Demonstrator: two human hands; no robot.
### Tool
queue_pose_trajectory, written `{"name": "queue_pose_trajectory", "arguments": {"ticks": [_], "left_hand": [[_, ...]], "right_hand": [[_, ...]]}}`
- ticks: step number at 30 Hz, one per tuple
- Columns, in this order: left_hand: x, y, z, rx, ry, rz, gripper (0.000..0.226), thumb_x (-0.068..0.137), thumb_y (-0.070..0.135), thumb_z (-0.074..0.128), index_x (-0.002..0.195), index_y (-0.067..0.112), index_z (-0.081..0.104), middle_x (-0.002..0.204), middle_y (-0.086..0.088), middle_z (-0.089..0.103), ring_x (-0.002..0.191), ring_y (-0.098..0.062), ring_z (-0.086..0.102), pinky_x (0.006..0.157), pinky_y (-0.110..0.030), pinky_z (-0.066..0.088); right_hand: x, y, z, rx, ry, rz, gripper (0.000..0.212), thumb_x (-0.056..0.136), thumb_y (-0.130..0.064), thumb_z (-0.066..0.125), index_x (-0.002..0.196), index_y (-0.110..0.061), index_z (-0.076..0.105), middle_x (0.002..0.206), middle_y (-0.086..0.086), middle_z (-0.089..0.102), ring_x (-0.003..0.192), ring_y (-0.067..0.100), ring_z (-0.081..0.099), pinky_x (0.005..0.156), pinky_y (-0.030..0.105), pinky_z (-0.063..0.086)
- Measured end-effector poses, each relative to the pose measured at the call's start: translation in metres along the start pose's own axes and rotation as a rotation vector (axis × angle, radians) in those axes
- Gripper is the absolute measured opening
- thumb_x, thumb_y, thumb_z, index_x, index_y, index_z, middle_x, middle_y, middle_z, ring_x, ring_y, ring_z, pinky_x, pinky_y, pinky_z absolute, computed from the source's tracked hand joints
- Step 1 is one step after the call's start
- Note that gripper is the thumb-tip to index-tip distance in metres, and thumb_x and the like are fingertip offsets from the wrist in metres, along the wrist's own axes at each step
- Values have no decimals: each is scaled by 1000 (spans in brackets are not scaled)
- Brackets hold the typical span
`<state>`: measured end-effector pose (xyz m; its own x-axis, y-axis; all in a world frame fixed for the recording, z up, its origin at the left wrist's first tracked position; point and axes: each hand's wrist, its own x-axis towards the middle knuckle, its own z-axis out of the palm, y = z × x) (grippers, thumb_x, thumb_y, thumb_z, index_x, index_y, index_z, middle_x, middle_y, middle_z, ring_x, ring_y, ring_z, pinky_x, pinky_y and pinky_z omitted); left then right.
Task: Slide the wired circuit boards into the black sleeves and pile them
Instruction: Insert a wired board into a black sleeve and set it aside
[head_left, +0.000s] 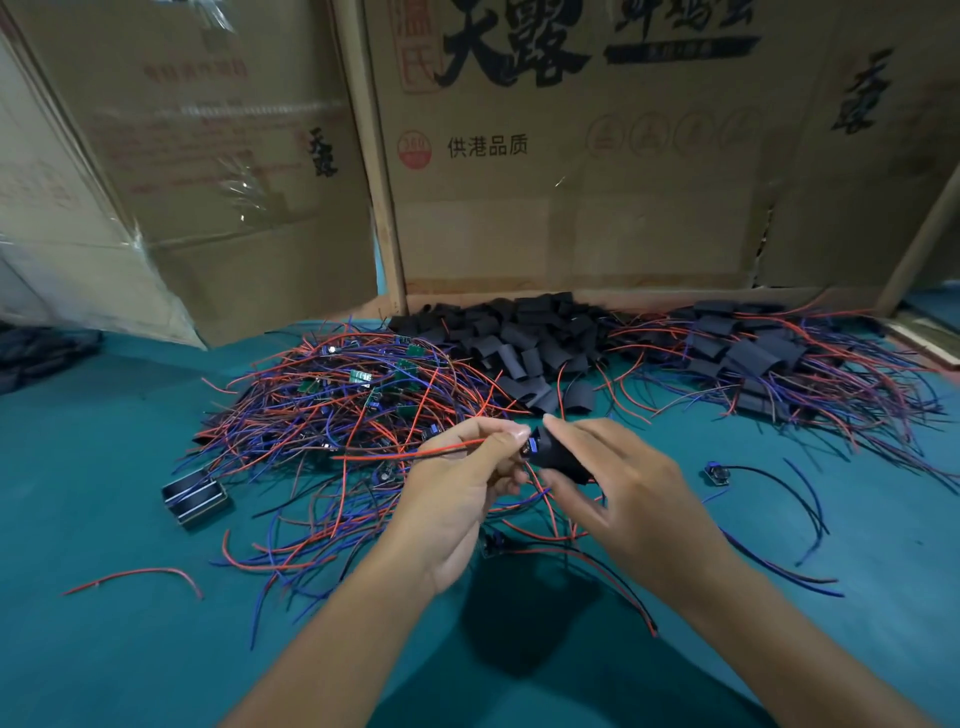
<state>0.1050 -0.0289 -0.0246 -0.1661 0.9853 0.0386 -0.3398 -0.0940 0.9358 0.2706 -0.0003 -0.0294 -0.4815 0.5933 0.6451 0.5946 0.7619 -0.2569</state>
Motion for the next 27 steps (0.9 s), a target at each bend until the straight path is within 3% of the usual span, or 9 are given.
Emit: {"name": "queue_pose_trajectory", "arguments": {"ticks": [2,4,6,12,16,22,25,27], "left_hand": [[0,3,-3,-2,-35,-35,16,86,5,69,74,15,73,67,-5,62,55,-11,58,56,-17,51],[0,4,-4,-2,-46,-37,5,79,10,73,77,10,69,68,-6,63,54,-11,57,56,-18,50],[-1,3,-3,24,-33,-16,9,76,12,74,79,7,67,67,-5,64,54,-11,56,55,-18,49],[1,1,-4,19,-37,-42,12,85,1,69,77,9,71,68,-7,64,56,-13,59,57,-19,51],[1,2,-5,-14,-82,-106,8,74,5,73,77,8,67,66,-7,62,54,-11,58,55,-17,51],[3,-1,-7,4,-47,-152,20,87,-6,65,74,9,64,65,-9,59,51,-10,57,50,-18,50],[3,-3,-8,17,-54,-156,29,86,-6,66,66,15,69,65,-8,60,51,-10,57,51,-18,49],[3,-5,-7,35,-56,-168,33,86,-6,66,62,17,70,64,-8,60,50,-11,56,49,-18,48]], "right_hand": [[0,3,-1,1,-3,-26,44,89,-25,63,127,-3,62,108,6,66,98,23,63,83,26,45],[0,4,-2,10,-11,-49,44,93,-30,59,128,-3,61,111,5,66,101,21,62,85,26,45],[0,5,-2,15,-35,-66,47,95,-35,52,129,-4,60,113,5,66,103,20,60,87,27,45],[0,6,-2,-7,-50,-56,45,91,-26,60,129,-2,60,112,7,66,103,22,61,87,25,42],[0,7,-5,1,-84,-77,46,91,-26,59,130,-1,60,112,8,66,101,25,64,88,27,44],[0,6,-5,-2,-133,-80,49,92,-29,58,132,-2,58,114,7,65,104,25,64,88,31,46],[-1,3,-2,-49,-154,-67,54,84,-28,68,130,-1,59,108,7,67,99,25,65,85,27,46],[-2,1,3,-123,-138,-55,53,74,-17,81,121,1,65,97,8,68,87,27,68,75,29,50]]}}
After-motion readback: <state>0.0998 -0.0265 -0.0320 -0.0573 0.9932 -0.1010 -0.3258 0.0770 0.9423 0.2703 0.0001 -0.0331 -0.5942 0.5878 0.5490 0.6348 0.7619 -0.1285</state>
